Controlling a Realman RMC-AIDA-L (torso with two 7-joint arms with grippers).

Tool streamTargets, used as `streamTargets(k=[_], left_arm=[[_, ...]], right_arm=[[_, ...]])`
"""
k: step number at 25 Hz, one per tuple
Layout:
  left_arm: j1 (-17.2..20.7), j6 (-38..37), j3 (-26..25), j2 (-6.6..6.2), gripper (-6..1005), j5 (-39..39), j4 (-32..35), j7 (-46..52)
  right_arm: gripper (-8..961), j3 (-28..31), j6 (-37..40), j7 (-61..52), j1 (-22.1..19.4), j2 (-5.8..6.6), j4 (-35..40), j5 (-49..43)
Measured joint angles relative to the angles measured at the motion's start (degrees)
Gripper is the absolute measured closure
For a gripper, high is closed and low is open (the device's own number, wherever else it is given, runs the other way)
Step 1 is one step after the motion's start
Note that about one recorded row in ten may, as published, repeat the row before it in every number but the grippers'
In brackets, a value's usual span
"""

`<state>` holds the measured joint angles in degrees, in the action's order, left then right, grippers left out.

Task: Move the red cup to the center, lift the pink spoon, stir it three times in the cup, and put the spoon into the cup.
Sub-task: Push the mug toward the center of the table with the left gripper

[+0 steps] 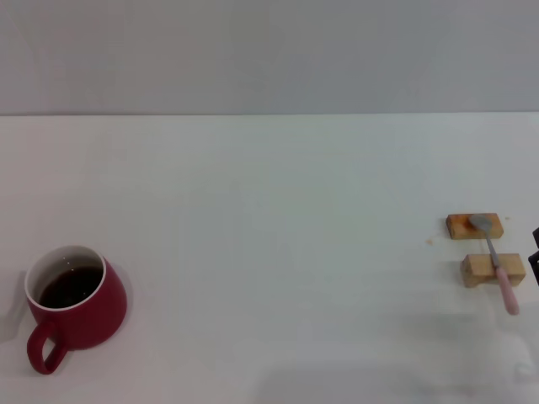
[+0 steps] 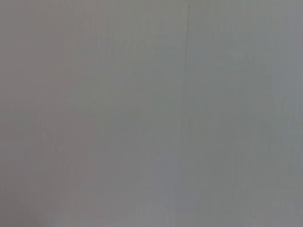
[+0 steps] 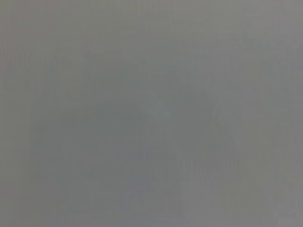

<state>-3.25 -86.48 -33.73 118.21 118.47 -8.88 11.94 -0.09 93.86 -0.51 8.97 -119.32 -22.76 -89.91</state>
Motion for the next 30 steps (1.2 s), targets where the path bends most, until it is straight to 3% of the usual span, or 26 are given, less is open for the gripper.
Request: streamTargets(k=[30], left_arm=[[-0.6,0.3,0.1,-0.09,142,0.0,0.3,0.0]], right_arm=[[318,0.0,-0.1,0.0,0.6,-0.05,-0.1,0.0]])
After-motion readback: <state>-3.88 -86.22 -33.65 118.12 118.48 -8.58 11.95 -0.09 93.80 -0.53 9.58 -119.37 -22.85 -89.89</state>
